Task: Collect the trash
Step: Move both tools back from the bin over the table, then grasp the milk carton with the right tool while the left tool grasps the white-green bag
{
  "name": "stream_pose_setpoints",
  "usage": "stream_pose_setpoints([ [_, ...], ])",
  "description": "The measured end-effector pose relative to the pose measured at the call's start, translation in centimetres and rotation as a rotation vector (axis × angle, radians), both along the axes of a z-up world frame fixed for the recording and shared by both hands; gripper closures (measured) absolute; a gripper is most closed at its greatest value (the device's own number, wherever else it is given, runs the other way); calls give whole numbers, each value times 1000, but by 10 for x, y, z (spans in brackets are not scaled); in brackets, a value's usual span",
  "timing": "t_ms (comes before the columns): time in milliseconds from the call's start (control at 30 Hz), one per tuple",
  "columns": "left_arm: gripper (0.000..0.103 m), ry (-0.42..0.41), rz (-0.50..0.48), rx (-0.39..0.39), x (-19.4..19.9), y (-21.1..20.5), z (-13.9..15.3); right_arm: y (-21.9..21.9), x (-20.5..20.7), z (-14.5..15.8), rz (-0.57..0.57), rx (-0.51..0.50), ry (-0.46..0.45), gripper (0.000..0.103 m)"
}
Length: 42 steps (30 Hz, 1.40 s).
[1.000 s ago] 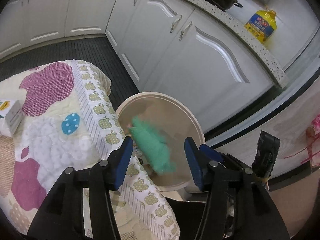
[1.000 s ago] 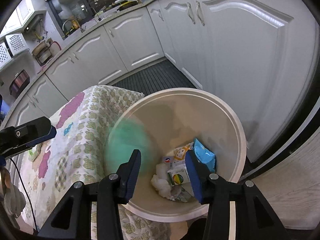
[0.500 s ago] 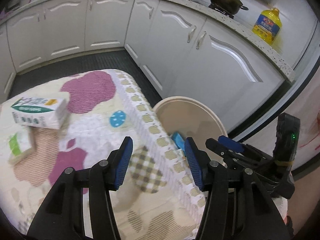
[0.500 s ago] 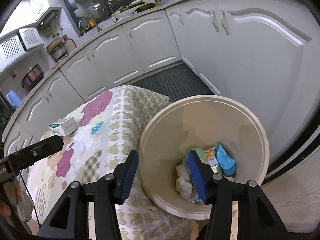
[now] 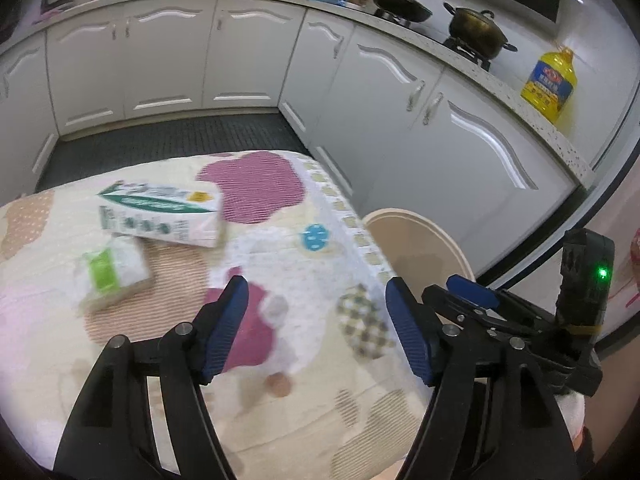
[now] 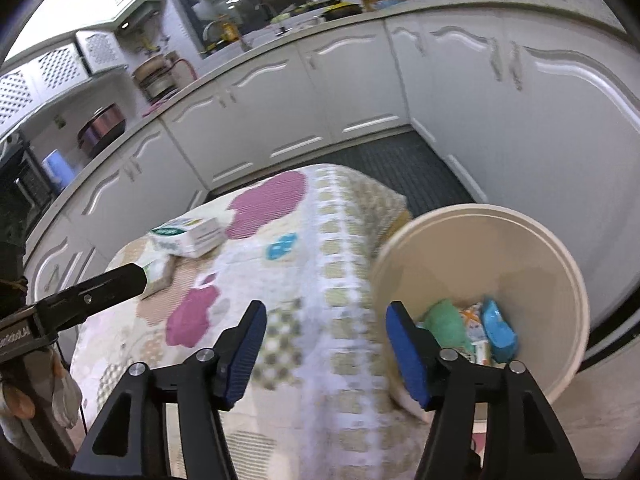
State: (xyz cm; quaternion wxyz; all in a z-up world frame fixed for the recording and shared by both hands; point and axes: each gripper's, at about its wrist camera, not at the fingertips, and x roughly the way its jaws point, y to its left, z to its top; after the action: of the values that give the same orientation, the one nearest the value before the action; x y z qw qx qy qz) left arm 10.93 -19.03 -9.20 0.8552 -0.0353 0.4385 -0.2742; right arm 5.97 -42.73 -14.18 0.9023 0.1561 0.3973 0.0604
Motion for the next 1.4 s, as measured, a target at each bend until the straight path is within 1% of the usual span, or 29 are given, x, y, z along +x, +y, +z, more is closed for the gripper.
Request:
stream_pose_setpoints([
  [33,33,6,5,4,2,11,-1,7,2,1,17,3,1,39],
  [200,32,18,18,28,8,61,-6,41,18,4,96,-4,-4,38],
  [233,30,26,16,20,12,76,-9,46,22,5,110,-5,-4,38],
  [300,26,42,23,15,17,96,-15,57,30,7,142,-8,-7,34],
  [367,25,39,21,20,22,112,-19,71,43,9,194,-17,-12,29],
  [433,25,38,5,45,30,124,-26,84,58,11,243,-31,-18,29],
  [500,25,51,-27,65,37,128,-32,99,76,12,304,-33,-21,28],
  [567,25,62,-64,83,43,129,-37,108,95,11,352,-43,-16,23],
  [667,25,57,-114,117,53,127,-41,119,126,11,422,-31,-19,19],
  [767,25,64,-160,133,67,120,-44,128,157,7,493,-23,-21,18],
  [867,25,85,-200,126,79,114,-47,142,185,-2,589,-16,3,17],
  [1033,25,106,-235,140,93,116,-55,165,217,-27,728,-50,68,17],
  [1067,25,108,-237,139,96,118,-56,168,220,-31,738,-58,79,17],
  [1100,25,109,-239,137,98,117,-56,172,223,-35,747,-68,91,21],
  [1133,25,111,-241,136,100,118,-56,173,224,-38,747,-75,95,35],
  [1200,25,110,-242,136,103,116,-56,173,219,-38,731,-71,91,43],
  [1300,25,93,-258,157,105,108,-56,167,202,-31,699,-105,74,50],
  [1400,25,91,-275,215,109,97,-62,144,177,-25,616,-97,64,51],
])
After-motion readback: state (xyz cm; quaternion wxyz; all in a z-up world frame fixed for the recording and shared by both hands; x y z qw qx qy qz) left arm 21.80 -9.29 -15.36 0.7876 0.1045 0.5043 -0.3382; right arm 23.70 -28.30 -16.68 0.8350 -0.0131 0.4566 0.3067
